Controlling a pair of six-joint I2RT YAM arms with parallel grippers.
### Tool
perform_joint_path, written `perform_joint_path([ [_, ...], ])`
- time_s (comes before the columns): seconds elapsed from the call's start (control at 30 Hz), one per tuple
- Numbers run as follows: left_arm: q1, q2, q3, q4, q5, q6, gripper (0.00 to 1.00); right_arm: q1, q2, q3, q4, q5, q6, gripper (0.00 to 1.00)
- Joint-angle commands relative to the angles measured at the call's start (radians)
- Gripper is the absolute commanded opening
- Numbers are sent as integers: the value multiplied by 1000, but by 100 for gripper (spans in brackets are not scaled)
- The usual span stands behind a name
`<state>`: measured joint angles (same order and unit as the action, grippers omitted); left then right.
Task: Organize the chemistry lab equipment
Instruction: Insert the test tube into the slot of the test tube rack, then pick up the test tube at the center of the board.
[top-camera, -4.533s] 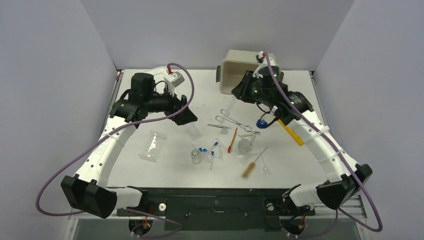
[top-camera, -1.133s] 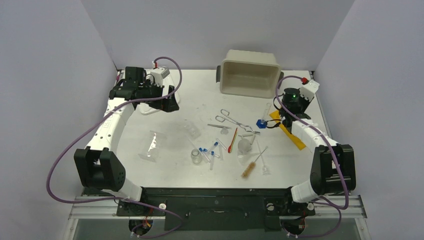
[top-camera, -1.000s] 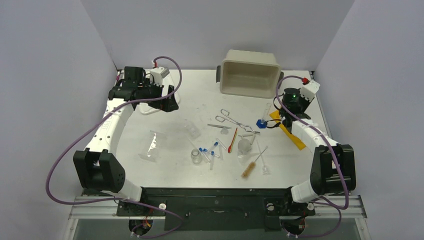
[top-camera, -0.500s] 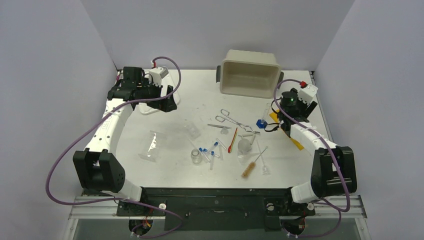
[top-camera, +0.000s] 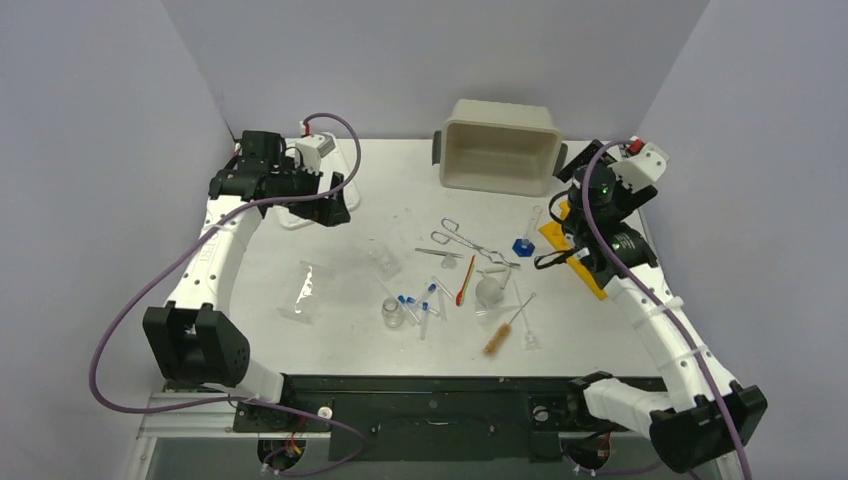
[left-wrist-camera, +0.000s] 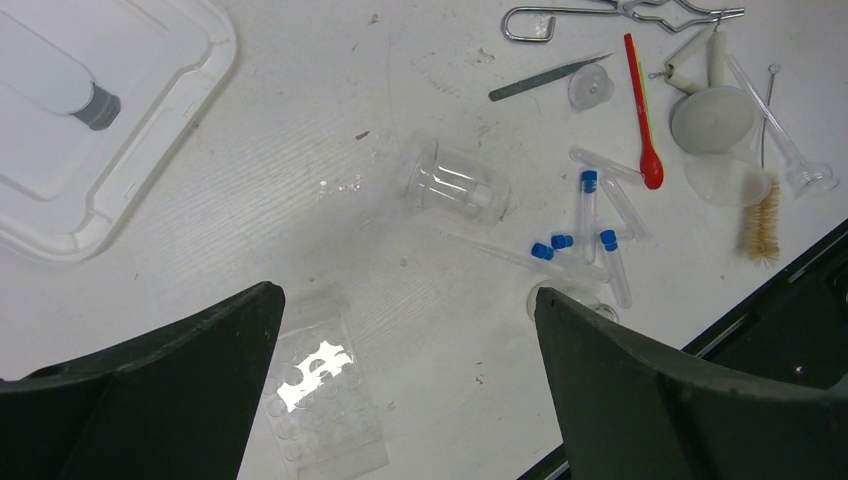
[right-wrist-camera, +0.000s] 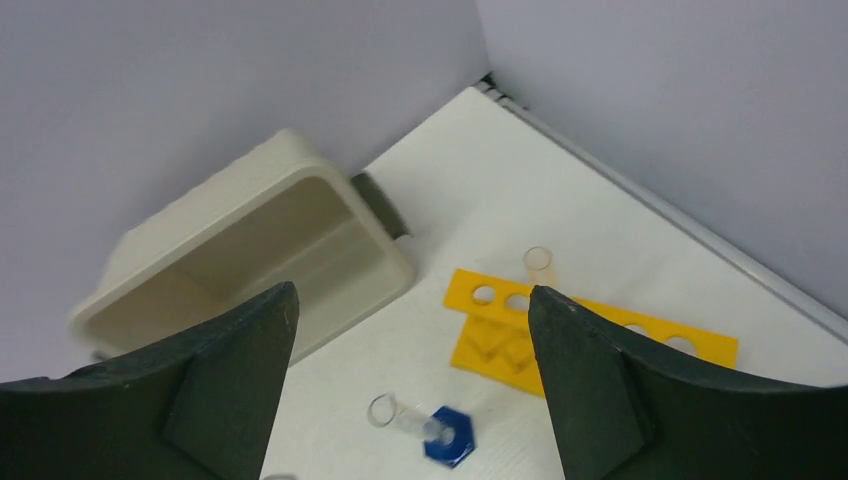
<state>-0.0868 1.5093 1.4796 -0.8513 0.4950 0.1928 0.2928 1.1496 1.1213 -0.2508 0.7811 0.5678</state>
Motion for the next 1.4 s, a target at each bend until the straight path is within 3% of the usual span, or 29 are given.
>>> perform_joint_path([
  [0.0,21,-71,59,-89,12,25,97,138,-72,16,-274,-61,117,81],
  [0.2,33,-148,19,-161,-14,45,97,413,-92,-98,-328,-270,151,75],
  [0.33,33,-192,-29,-237,-53,98,97,504,-42,-166,-294,-450,165,69],
  [0.53,33,-266,-116,-298,-144,139,96,638,60,-172,-289,-463,148,63],
  [0.87,32,-313,-134,-264,-120,143,97,656,283,-130,-233,-500,62,42],
  [1.13,32,-243,-141,-171,-63,139,97,646,487,13,-257,-479,-72,39],
  [1.37,32,-228,-158,-166,-13,126,97,559,551,35,-208,-523,-91,35],
])
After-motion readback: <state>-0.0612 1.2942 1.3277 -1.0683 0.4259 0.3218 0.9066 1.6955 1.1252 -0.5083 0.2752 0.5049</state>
